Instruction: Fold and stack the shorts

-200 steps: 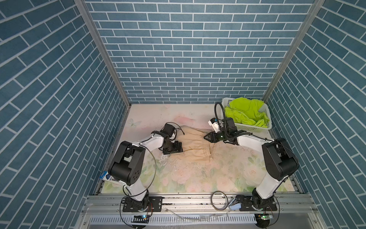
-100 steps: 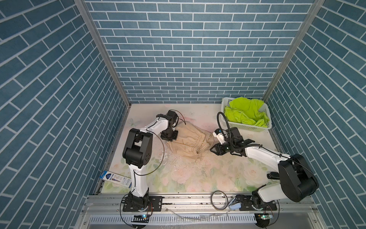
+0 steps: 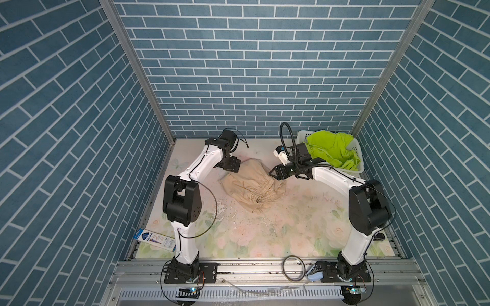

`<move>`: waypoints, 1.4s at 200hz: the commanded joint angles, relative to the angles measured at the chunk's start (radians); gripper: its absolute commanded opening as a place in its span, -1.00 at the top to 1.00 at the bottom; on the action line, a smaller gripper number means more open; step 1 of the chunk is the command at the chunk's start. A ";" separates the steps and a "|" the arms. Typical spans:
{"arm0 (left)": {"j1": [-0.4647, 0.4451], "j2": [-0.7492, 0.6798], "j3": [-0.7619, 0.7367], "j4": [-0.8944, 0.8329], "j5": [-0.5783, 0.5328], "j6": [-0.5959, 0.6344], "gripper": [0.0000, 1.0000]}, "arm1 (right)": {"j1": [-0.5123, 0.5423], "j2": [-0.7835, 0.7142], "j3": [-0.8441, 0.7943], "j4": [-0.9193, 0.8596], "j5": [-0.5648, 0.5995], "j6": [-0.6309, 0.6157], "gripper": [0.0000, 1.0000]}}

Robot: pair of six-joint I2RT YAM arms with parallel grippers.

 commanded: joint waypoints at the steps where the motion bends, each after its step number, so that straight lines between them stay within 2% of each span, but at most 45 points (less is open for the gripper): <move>1: 0.014 -0.156 -0.227 0.080 0.130 -0.160 -0.99 | -0.024 0.113 0.100 -0.090 -0.053 -0.078 -0.36; 27: 0.016 -0.307 -0.521 0.345 0.316 -0.290 -0.99 | -0.045 0.211 0.177 -0.083 -0.146 -0.109 -0.38; 45: 0.014 -0.350 -0.642 0.489 0.406 -0.357 -0.99 | -0.052 0.275 0.229 -0.129 -0.176 -0.136 -0.38; 68: 0.014 -0.341 -0.688 0.492 0.405 -0.382 -0.99 | -0.060 0.300 0.210 -0.135 -0.190 -0.136 -0.36; 95: 0.014 -0.328 -0.752 0.547 0.418 -0.407 -0.99 | -0.060 0.271 0.099 -0.069 -0.216 -0.103 -0.31; 112: 0.014 -0.317 -0.764 0.582 0.420 -0.410 -0.99 | -0.058 0.240 0.016 -0.002 -0.274 -0.055 -0.25; 129: 0.017 -0.305 -0.736 0.558 0.391 -0.390 -0.99 | -0.053 0.194 -0.090 0.097 -0.325 0.004 -0.27; 153: 0.043 -0.294 -0.655 0.455 0.324 -0.345 -0.99 | 0.006 0.116 -0.216 0.155 -0.306 0.052 -0.20; 170: 0.065 -0.289 -0.578 0.363 0.273 -0.323 -0.99 | 0.086 0.040 -0.306 0.219 -0.242 0.112 -0.19; 194: 0.054 -0.302 -0.487 0.253 0.234 -0.328 -0.99 | 0.144 -0.091 -0.403 0.260 -0.060 0.233 -0.24; 212: 0.003 -0.313 -0.443 0.188 0.207 -0.349 -0.99 | 0.142 -0.206 -0.465 0.235 0.075 0.283 -0.29; 234: -0.099 -0.282 -0.349 0.077 0.094 -0.356 -0.99 | 0.133 -0.322 -0.502 0.131 0.210 0.250 -0.34; 280: -0.254 -0.116 -0.222 -0.051 -0.022 -0.369 -0.99 | 0.015 -0.553 -0.616 0.073 0.238 0.250 -0.37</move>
